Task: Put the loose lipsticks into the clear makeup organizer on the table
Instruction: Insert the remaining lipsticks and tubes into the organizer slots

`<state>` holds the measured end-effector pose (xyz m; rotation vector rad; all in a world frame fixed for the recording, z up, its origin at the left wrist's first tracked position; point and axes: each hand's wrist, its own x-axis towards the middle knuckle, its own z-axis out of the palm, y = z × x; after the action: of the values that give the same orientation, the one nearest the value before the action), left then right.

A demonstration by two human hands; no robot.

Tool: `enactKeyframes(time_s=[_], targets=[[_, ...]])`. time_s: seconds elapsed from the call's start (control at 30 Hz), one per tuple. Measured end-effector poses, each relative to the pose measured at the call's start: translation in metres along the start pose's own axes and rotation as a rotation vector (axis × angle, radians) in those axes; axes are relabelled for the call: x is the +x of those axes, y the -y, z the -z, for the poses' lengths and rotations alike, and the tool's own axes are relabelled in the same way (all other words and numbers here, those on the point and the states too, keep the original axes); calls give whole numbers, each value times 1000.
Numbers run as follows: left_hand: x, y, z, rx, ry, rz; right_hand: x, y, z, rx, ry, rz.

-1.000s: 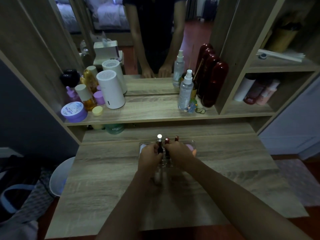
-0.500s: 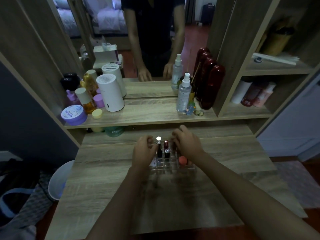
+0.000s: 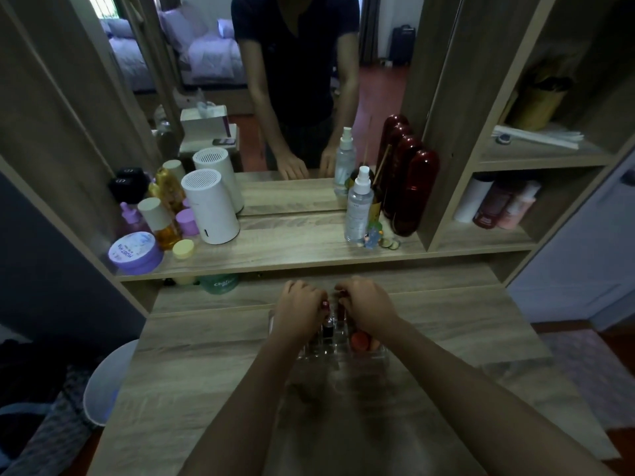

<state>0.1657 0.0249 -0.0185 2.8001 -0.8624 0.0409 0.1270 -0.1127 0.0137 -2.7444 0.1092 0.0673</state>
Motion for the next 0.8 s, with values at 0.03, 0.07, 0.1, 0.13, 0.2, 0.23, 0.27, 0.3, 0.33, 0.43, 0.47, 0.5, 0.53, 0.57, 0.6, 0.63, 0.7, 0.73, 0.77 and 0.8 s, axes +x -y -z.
enactKeyframes(time_s=[0.03, 0.07, 0.1, 0.13, 0.2, 0.23, 0.27, 0.3, 0.33, 0.43, 0.47, 0.5, 0.53, 0.57, 0.6, 0.63, 0.7, 0.73, 0.77, 0.8], targets=[[1, 0, 0, 4, 0, 5, 0, 1, 0, -1, 2, 5], [3, 0, 0, 7, -1, 10, 1, 1, 0, -1, 4, 11], [3, 0, -1, 9, 1, 16, 1, 2, 1, 0, 6, 15], [4, 1, -1, 10, 3, 24, 1, 2, 0, 7, 4, 17], [5, 1, -2, 0, 2, 42, 1, 4, -1, 27, -12, 21], [5, 1, -3, -9, -1, 51, 1, 5, -1, 32, -20, 27], [5, 2, -3, -21, -6, 59, 1, 5, -1, 34, -25, 35], [5, 2, -3, -36, -9, 67, 1, 5, -1, 35, -26, 42], [5, 2, -3, -47, -11, 73, 0, 5, -1, 36, -26, 47], [4, 1, -3, -46, -12, 73, 0, 6, 1, 45, -23, 44], [4, 1, -3, -49, -15, 70, 0, 6, 1, 45, -18, 43], [4, 0, -3, -58, -19, 71, 0, 6, 1, 44, -12, 43], [3, 0, -3, -67, -24, 74, -1, 6, 1, 46, -9, 42], [3, 0, -4, -75, -31, 79, -2, 6, 1, 50, -10, 42], [2, 0, -4, -79, -40, 83, -2, 6, 1, 53, -14, 41], [2, 0, -3, -79, -47, 87, -2, 6, 1, 54, -18, 41], [2, 0, -2, -71, -46, 94, -2, 7, 2, 50, -22, 37], [2, 0, -1, -66, -42, 98, -1, 7, 2, 50, -22, 33], [2, 0, 0, -65, -39, 100, 0, 7, 3, 50, -22, 29], [2, 0, 1, -69, -40, 98, 0, 7, 4, 49, -23, 28]])
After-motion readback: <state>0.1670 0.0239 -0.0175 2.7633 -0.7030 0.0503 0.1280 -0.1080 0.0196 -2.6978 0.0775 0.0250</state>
